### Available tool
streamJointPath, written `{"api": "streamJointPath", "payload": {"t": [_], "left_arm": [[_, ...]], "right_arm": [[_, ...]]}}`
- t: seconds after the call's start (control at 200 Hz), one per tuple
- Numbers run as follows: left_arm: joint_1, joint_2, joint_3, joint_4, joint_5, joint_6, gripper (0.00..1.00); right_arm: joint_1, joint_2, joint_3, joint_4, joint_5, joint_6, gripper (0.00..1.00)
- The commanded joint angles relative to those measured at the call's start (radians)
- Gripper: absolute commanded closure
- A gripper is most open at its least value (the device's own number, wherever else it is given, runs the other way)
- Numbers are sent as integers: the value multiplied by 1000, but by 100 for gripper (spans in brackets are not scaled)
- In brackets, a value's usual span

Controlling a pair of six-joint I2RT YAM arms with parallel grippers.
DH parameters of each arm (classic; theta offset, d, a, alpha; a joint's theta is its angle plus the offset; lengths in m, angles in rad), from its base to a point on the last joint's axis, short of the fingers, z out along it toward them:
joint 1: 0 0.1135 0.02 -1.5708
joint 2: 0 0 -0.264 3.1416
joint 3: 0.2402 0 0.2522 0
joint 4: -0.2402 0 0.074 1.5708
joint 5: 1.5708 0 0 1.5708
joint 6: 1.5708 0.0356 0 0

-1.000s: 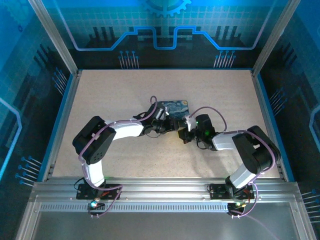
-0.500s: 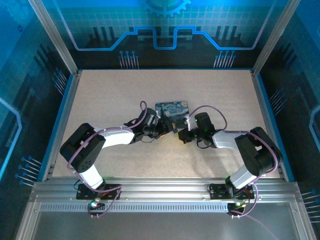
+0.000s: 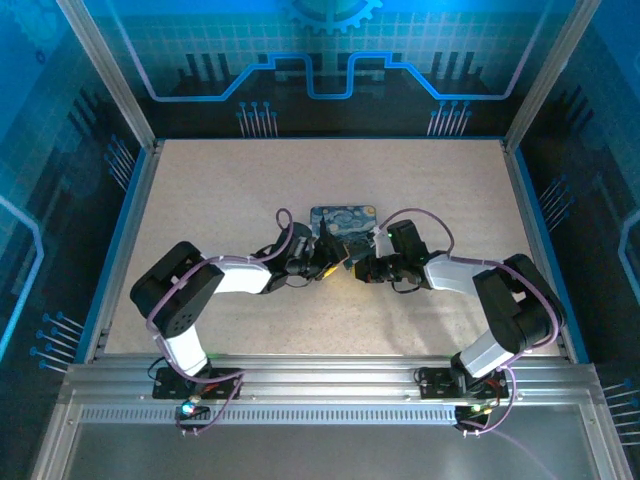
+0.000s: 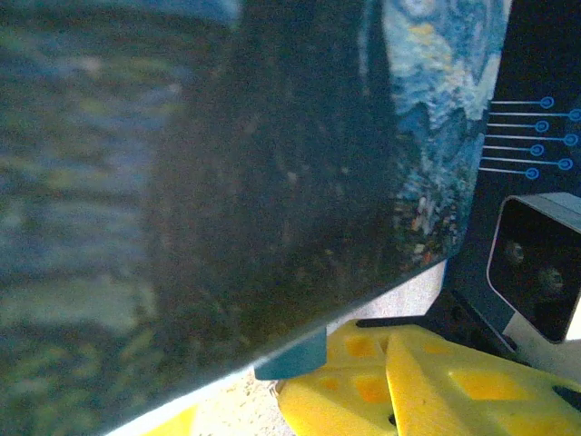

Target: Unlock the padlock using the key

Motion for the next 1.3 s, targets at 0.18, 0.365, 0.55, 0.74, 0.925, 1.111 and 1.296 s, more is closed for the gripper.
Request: {"api": "streamJointPath", "payload": {"t": [0.18,0.365,0.55,0.74,0.925,1.111,1.296], "left_arm": [[3,52,-10,107,4,-65,45],[-3,71,-6,125,3,-78,47],[-11,91,-1,151,7,-98,50],[-15,104,-5,172,4,-115,50],[-20,105,5,163,4,-110,57],[-24,107,10,172,5,-118,65],[-28,108,16,171,8,-121,61]], "right_arm": [[-11,-8,18,-3,-47,154,100],[-11,-7,1,48,-65,238,100],[-13,-8,-16,85,-68,302,100],[-19,-16,-25,115,-70,342,100],[-24,-11,-41,145,-81,384,100],[-28,-7,-61,225,-95,434,100],[-30,-1,-70,264,-102,470,100]]}}
